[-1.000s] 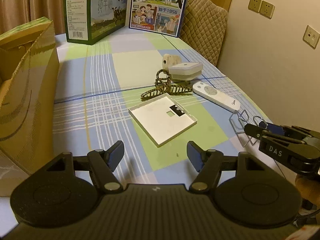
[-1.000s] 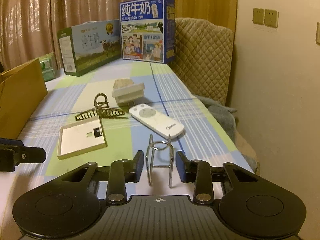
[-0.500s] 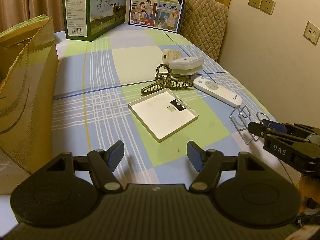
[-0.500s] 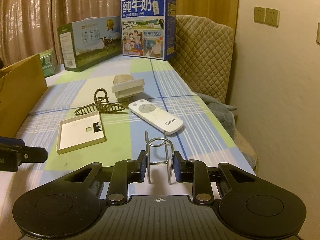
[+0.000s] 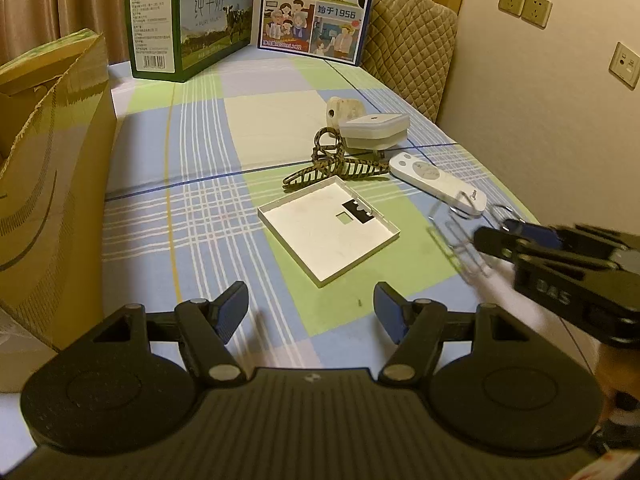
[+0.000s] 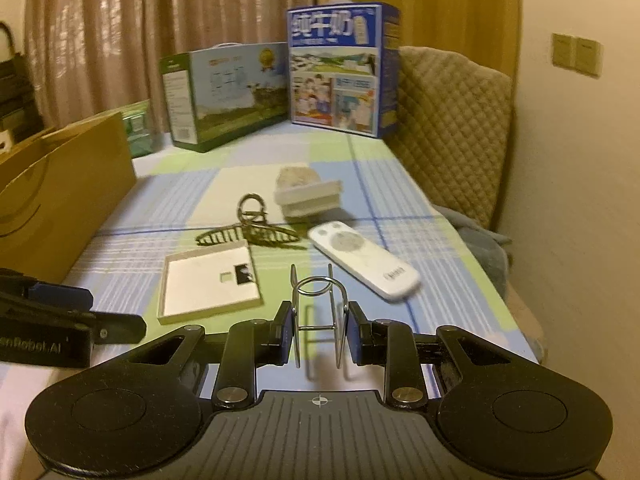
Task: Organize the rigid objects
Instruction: 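Lift the wire stand with the right gripper while the left grasps the white square frame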
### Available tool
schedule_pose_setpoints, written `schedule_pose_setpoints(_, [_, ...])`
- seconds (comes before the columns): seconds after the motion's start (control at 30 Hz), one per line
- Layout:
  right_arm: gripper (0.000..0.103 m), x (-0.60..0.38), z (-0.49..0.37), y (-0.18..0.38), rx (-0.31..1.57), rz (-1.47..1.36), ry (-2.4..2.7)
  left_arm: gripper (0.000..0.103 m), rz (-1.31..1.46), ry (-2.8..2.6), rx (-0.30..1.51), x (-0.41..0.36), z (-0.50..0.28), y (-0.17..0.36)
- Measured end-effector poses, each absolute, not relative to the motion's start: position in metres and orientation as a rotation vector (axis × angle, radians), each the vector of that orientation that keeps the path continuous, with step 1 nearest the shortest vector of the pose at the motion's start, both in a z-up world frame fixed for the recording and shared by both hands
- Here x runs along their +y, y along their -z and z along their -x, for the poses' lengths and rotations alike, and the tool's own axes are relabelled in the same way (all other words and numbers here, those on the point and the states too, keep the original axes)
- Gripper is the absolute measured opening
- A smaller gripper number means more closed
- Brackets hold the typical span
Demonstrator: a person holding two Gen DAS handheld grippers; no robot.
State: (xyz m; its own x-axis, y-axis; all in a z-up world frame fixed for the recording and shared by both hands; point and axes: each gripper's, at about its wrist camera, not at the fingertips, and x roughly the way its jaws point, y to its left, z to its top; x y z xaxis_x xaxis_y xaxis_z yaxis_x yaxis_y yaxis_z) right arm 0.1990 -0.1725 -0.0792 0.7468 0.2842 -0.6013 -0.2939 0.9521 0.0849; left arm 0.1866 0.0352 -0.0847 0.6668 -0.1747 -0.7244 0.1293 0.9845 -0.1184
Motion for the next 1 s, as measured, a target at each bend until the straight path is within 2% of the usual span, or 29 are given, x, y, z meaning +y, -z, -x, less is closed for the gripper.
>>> schedule_pose_setpoints(0.5, [0.024,-0.156,-0.216,0.088,0.685,-0.004,-0.453,0.066,0.064,0.145,0.819,0.041,-0.191,0.087])
schedule_pose_setpoints(0.83, [0.024,-0.186,-0.217,0.075,0.685,-0.039,-0.325,0.095,0.11,0.09,0.789,0.023,-0.219,0.095])
schedule_pose_setpoints(1.0, [0.024,-0.19,-0.218,0.074,0.682,-0.036,-0.305,0.096,0.084,0.071,0.804,0.009,-0.234,0.104])
